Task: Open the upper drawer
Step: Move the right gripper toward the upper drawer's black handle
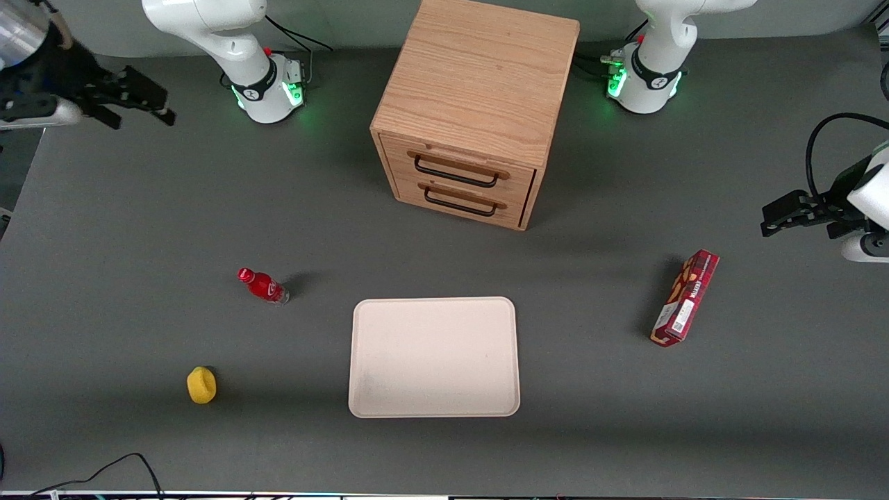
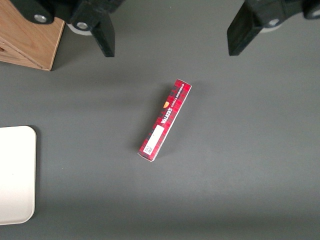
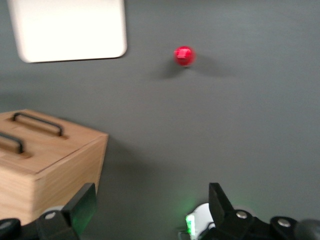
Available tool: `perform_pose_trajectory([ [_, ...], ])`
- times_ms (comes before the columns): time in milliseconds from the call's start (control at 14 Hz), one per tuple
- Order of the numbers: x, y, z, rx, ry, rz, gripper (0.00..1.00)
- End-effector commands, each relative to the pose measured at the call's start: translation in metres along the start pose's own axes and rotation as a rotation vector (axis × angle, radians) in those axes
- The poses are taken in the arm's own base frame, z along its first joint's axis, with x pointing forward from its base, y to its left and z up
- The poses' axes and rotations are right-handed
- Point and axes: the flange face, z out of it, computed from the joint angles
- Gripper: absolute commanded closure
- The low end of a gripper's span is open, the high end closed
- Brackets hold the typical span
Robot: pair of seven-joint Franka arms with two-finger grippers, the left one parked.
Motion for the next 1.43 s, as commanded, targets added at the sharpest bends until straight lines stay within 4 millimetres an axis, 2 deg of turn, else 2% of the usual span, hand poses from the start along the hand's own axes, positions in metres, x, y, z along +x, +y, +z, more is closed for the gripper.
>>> perform_pose_trajectory([
  [0,0.048,-0.055,-0.001,0.081,-0.035,-0.164,0.0],
  [71,0.06,-0.085,0.003,0.105,-0.04,-0.294,0.0],
  [214,0.075,-0.123,0.033,0.188,-0.085,-0.523,0.0],
  [357,0.098,-0.141,0.067,0.33,-0.104,-0.678,0.0],
  [500,0.111,-0.167,0.106,0.441,-0.141,-0.766,0.0],
  [643,0.112,-0.209,0.142,0.468,-0.151,-0.817,0.0],
  [786,0.121,-0.23,0.187,0.478,-0.188,-0.832,0.0],
  [857,0.118,-0.249,0.207,0.462,-0.196,-0.861,0.0],
  [1071,0.118,-0.274,0.252,0.464,-0.208,-0.878,0.0],
  [1357,0.105,-0.302,0.291,0.444,-0.219,-0.837,0.0],
])
